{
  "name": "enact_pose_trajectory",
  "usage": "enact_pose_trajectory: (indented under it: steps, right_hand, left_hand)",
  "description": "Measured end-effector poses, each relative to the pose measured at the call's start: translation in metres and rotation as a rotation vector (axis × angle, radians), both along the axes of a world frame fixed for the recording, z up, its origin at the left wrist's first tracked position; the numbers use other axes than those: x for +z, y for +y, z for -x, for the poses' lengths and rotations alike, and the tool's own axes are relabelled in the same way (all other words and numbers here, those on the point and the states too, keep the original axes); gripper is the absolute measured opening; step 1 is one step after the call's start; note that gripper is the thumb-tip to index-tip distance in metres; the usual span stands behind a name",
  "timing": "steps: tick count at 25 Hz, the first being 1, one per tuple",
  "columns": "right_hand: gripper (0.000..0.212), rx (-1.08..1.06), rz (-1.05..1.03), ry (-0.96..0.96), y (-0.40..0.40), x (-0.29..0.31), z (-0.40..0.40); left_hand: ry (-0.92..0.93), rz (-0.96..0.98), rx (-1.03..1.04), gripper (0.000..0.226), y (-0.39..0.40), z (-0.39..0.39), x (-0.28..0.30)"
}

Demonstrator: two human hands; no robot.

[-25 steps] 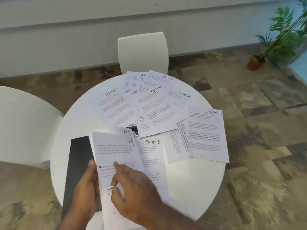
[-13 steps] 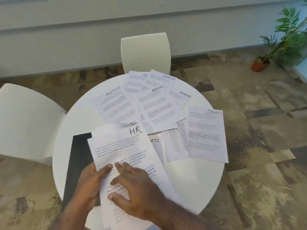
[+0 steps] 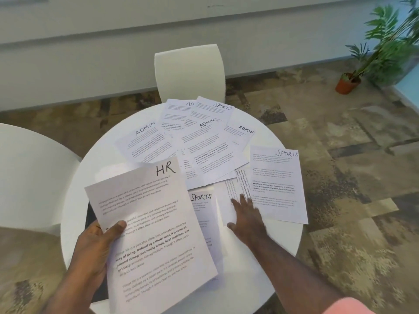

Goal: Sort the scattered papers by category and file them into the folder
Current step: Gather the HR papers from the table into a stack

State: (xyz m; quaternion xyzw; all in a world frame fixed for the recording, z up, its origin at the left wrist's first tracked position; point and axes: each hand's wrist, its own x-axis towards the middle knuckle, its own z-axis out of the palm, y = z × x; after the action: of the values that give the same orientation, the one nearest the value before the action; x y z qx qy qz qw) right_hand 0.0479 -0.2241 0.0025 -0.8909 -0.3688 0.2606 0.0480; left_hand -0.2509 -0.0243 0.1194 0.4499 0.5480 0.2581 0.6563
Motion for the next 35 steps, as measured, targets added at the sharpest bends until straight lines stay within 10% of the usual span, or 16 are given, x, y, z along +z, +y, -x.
enact_pose_trajectory:
  steps: [11,24,35]
  right_hand:
    - [0.072,0.128,0.178,-0.083,0.024,-0.043,0.008]
    - [0.031,-0.09,-0.402,0.034,-0.001,0.01,0.007]
    - [0.029,0.289,-0.537,0.154,-0.035,0.04,0.056]
  left_hand:
    - [0.006,0.061,0.027,0.034,-0.005,0.025,-0.009]
    - [-0.037,0.047,0.022,0.026,0.004,0.023,-0.006]
    - [0.015,0.153,0.058,0.031,0.026,0.053,0.005]
